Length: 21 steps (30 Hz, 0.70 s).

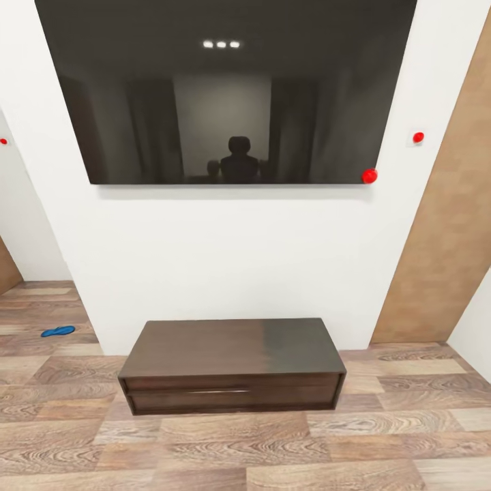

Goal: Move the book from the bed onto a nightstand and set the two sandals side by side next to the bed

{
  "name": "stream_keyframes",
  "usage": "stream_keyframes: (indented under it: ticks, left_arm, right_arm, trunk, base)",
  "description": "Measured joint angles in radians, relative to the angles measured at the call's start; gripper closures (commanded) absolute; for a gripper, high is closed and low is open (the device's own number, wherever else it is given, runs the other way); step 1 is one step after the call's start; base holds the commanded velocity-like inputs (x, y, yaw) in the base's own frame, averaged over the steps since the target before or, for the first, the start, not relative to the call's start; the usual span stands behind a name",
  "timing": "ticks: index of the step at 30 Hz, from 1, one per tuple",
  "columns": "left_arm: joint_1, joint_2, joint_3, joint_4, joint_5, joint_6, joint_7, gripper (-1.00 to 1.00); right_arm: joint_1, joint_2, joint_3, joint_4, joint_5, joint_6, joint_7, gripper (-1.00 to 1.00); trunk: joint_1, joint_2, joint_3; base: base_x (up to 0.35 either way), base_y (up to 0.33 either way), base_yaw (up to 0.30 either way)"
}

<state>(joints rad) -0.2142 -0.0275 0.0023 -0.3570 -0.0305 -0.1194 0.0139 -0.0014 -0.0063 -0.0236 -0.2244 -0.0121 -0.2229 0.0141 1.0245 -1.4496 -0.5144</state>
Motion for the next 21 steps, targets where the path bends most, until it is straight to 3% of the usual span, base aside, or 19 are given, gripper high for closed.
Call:
stream_keyframes:
  ticks: [11, 15, 21]
  left_arm:
    - [0.0, 0.0, 0.0, 0.0, 0.0, 0.0, 0.0, -1.0]
    - [0.0, 0.0, 0.0, 0.0, 0.0, 0.0, 0.0, -1.0]
    - [0.0, 0.0, -0.001, 0.0, 0.0, 0.0, 0.0, -1.0]
  right_arm:
    - [0.0, 0.0, 0.0, -0.003, 0.001, 0.0, -0.001, -1.0]
    - [0.0, 0.0, 0.001, -0.003, 0.001, 0.0, 0.0, -1.0]
    - [0.0, 0.0, 0.001, -0.004, 0.001, 0.0, 0.0, -1.0]
  trunk:
    - [0.0, 0.0, 0.0]
    - [0.0, 0.0, 0.0]
    - [0.001, 0.0, 0.0]
  base:
    - [0.297, 0.0, 0.0]
    - [0.089, 0.0, -0.063]
    - [0.011, 0.0, -0.247]
